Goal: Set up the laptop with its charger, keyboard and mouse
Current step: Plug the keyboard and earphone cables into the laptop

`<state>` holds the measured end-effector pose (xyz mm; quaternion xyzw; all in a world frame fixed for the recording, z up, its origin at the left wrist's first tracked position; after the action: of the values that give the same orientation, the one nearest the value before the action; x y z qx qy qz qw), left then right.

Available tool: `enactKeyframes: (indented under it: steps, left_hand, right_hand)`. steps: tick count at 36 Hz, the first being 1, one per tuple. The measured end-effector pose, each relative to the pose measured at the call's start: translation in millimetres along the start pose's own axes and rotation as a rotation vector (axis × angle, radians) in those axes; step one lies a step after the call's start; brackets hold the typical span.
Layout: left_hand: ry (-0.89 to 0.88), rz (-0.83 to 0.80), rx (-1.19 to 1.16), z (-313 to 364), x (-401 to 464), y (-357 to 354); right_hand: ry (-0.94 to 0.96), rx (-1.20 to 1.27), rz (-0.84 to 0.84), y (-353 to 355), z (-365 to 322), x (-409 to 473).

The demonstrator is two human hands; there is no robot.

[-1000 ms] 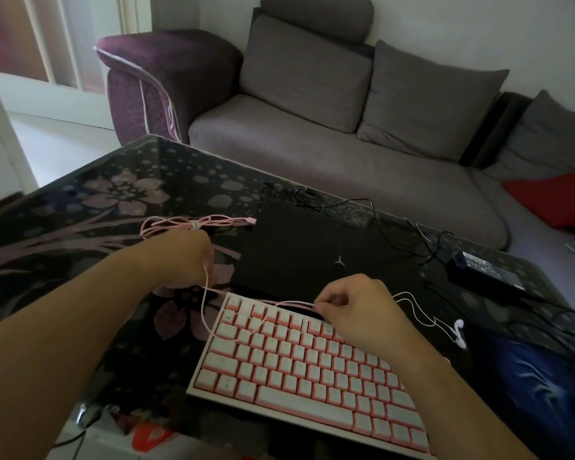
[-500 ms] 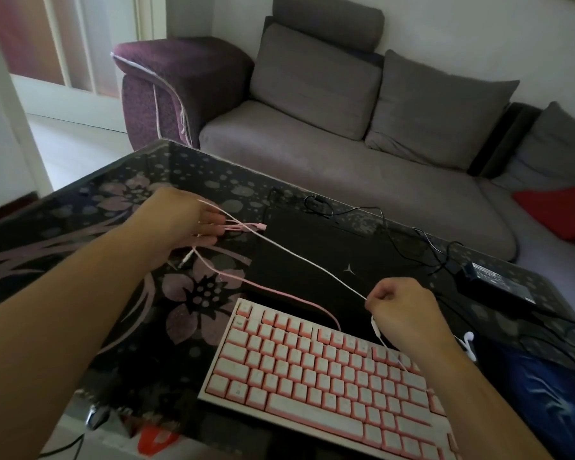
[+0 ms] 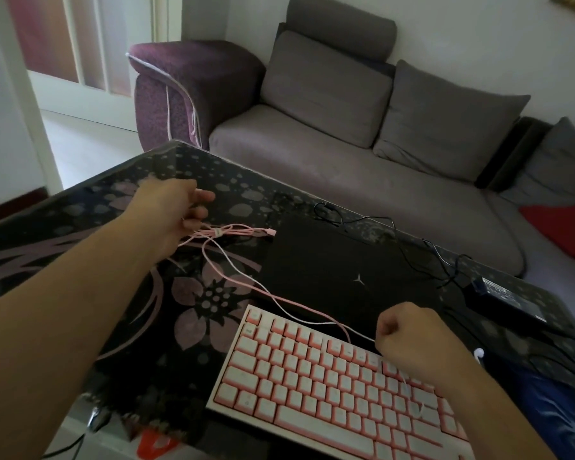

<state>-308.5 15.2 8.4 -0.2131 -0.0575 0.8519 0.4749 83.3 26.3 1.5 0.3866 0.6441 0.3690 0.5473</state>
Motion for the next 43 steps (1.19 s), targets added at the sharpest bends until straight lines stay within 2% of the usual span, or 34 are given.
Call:
enactKeyframes:
  steps: [2,5,7,9,12,14,16,19,29,31,33,36,39,41,43]
  left_hand:
    - [0.017,0.002,0.079,1.0,-2.2,-1.1]
    - [0.045,-0.126,0.176,-2.2,-2.4,-15.1]
    - [0.026,-0.260,0.244,-2.9,-8.4,-31.4]
    - [-0.014,-0.398,0.328,-2.5,-19.6,-52.1]
    - [-0.054,-0.579,0.476,-7.4,-40.8,-82.5]
    - [-0.076,-0.671,0.570,-13.5,-54.3,-99.5]
    - [-0.117,-0.743,0.692,-20.5,-68.1,-114.4]
    - [-0.169,-0.830,0.832,-32.3,-84.2,-131.3]
    - [-0.222,-0.935,1.055,-44.9,-92.0,-137.3]
    - [-0.221,-0.903,1.057,-41.4,-88.7,-133.8]
    - [-0.266,-0.765,1.130,-33.6,-72.9,-125.8]
    - [-0.311,-0.411,1.353,-18.9,-38.9,-95.7]
    - [-0.344,-0.092,1.462,0.8,-15.7,-58.3]
    - [-0.388,0.002,1.453,12.4,-8.1,-44.8]
    - [-0.430,0.027,1.461,19.5,-4.8,-43.2]
  right_hand:
    - [-0.004,-0.025,-0.057,-4.1,-1.9,-0.6]
    - [-0.015,-0.039,-0.047,-2.6,-3.3,-1.3]
    - [-0.003,-0.021,0.054,6.7,-8.3,-2.8]
    - [0.038,-0.012,0.227,23.7,-20.3,-7.8]
    - [0.196,0.057,0.405,37.9,-48.0,-16.4]
    - [0.342,0.137,0.405,36.5,-71.1,-22.3]
    - [0.469,0.318,0.346,32.2,-90.9,-29.4]
    - [0.533,0.506,0.283,25.7,-102.5,-36.0]
    - [0.568,0.487,0.435,33.9,-93.1,-44.4]
    - [0.532,0.484,0.397,33.6,-89.9,-37.1]
    - [0.448,0.406,0.302,24.7,-82.5,-23.4]
    - [0.319,0.147,0.196,7.3,-65.5,-5.7]
    - [0.288,0.059,0.127,-5.0,-56.9,-0.7]
    - [0.289,0.055,0.109,-8.3,-56.9,-0.1]
    - [0.296,0.094,0.086,-9.4,-60.6,-0.4]
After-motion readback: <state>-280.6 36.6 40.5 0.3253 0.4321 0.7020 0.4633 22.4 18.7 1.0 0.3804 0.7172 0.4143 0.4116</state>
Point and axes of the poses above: each hand's wrist, its own x-axis towards the middle knuckle, its own y-axis out of the back of the hand, z = x × y, the point moved 10 cm from there along x, towards the middle knuckle, and after that the axes turned 4 degrees about -z, right-handed, at the moved point
